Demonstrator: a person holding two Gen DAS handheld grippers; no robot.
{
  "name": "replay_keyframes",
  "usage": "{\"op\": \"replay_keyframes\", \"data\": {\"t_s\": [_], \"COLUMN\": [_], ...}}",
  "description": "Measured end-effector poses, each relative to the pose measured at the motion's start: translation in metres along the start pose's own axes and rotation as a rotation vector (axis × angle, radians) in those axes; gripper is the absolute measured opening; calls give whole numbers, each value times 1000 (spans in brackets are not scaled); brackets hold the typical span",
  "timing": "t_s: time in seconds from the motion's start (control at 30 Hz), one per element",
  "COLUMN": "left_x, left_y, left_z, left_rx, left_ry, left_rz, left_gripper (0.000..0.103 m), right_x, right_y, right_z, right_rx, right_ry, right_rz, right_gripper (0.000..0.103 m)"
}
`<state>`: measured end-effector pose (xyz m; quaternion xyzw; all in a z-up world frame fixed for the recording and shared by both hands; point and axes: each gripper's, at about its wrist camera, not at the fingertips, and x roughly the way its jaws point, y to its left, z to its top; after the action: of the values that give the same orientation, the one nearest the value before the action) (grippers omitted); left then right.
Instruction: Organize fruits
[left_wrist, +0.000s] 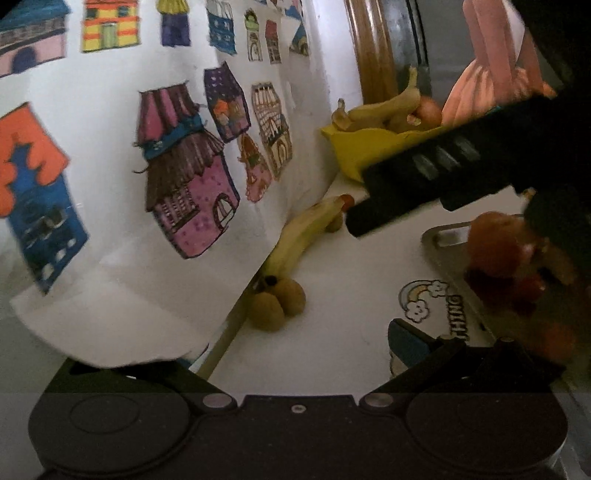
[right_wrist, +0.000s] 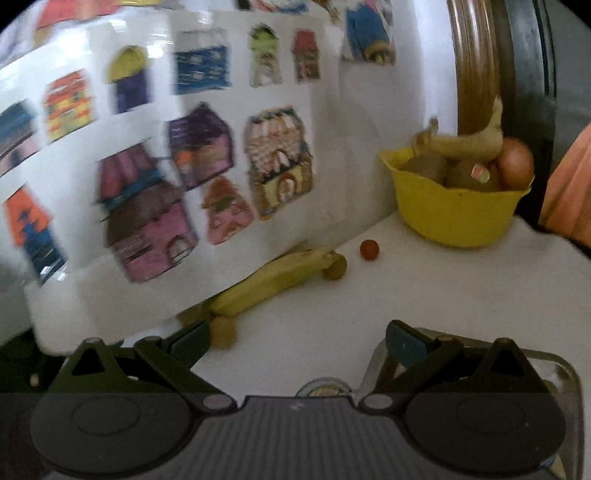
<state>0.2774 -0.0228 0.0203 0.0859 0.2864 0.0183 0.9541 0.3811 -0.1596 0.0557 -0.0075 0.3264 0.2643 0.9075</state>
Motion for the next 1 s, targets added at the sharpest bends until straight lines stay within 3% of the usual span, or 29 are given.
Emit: {"op": "replay_keyframes", "data": {"t_s": [0.27,0.53,0.77,0.87,0.93,1.0], "left_x": [19,33,45,50,55,59], "left_y": [-6,-2,-2,-2,-2,-1], "left_z": [5,9,16,17,17,18], "left_rx": [29,17,-4,-10,-10,-17], "left_ry": [-2,-6,-8,-8,-6,9], "left_rz": [13,42,63,70,81,83], "left_gripper": [102,100,90,86,81,67], "right_x": [64,109,131,138,144,147], "right_y": [-28,-52,-56,-60,-63,-67], "right_z": [35,41,39,39,37,34], "right_rx": [217,527,641,689,721,753], "right_ry": [114,174,182,177,176,172], "right_rz": [38,115,143,156,164,162], "right_gripper": [103,89,80,69,56,45]}}
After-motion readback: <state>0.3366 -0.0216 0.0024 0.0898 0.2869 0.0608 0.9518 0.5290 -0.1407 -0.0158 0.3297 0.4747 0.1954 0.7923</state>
